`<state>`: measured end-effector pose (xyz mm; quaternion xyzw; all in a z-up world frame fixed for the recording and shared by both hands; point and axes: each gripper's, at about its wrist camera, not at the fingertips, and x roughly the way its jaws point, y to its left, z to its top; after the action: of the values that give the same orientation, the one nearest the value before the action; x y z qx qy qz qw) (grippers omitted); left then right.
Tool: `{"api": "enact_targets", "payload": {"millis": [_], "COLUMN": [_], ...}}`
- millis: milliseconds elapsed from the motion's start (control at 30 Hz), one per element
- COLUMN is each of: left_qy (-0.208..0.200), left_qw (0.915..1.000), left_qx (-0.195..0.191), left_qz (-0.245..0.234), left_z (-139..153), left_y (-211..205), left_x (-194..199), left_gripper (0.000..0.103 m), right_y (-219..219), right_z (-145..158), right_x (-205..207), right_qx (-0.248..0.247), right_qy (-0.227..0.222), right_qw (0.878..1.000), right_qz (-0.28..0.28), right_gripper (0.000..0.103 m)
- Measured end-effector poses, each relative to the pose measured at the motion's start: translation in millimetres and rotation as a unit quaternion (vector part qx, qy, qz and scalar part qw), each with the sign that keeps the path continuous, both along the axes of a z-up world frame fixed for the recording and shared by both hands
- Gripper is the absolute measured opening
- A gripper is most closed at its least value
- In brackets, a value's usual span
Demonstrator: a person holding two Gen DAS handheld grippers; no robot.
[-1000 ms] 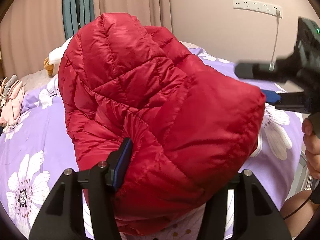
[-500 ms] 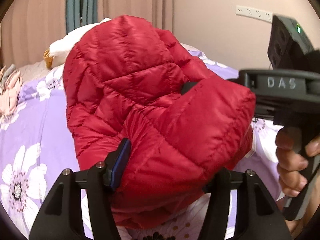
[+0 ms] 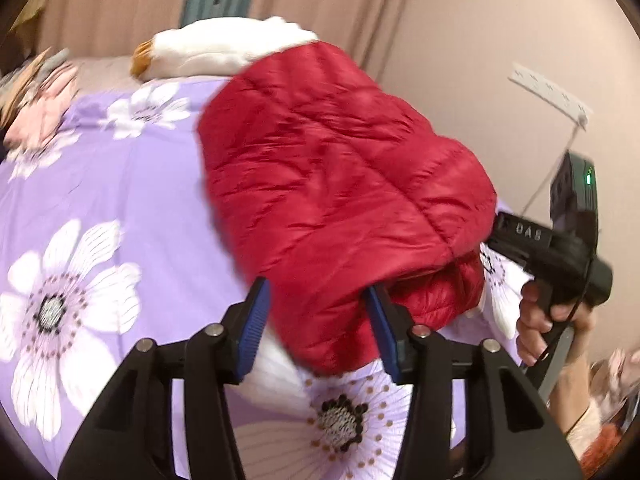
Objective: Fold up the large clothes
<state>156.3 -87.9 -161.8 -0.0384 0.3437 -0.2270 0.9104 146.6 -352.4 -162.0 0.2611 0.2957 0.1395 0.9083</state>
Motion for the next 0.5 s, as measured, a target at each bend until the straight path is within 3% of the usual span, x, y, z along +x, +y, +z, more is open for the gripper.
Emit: {"api": "enact_targets", "payload": {"millis": [167,233,333,500], "left_qy": [-0.032,-0.044,-0.019,-0.008], "left_qw": [0.9978,0.9955,0.9947,0.9937], "left_qx": [-0.012,-0.029,-0.054,-0.003], "left_qz": [0.057,0.079,0.086,0.111], "left_z": [17,22,15,-6], "left_y": [30,42,56,48], "left_x": [-4,-2,16,35], "left_gripper": [0.044,0.045,0.045,0.045], "right_y": [1,4,6,-4], "right_z": [-2,1,4,-5], "right_x": [2,-1,-7,-10], "right_qx": [-0.001,-0.027,-0.078,-0.080], "right_qy": [0.006,0.005,-0.005,0.008], "right_qw": [1.000,0.999,0.996,0.995], "right_qz": [-0.008,-0.020,-0.040,-0.051], "right_gripper": [0.012,0.011,0.011,0.011]}}
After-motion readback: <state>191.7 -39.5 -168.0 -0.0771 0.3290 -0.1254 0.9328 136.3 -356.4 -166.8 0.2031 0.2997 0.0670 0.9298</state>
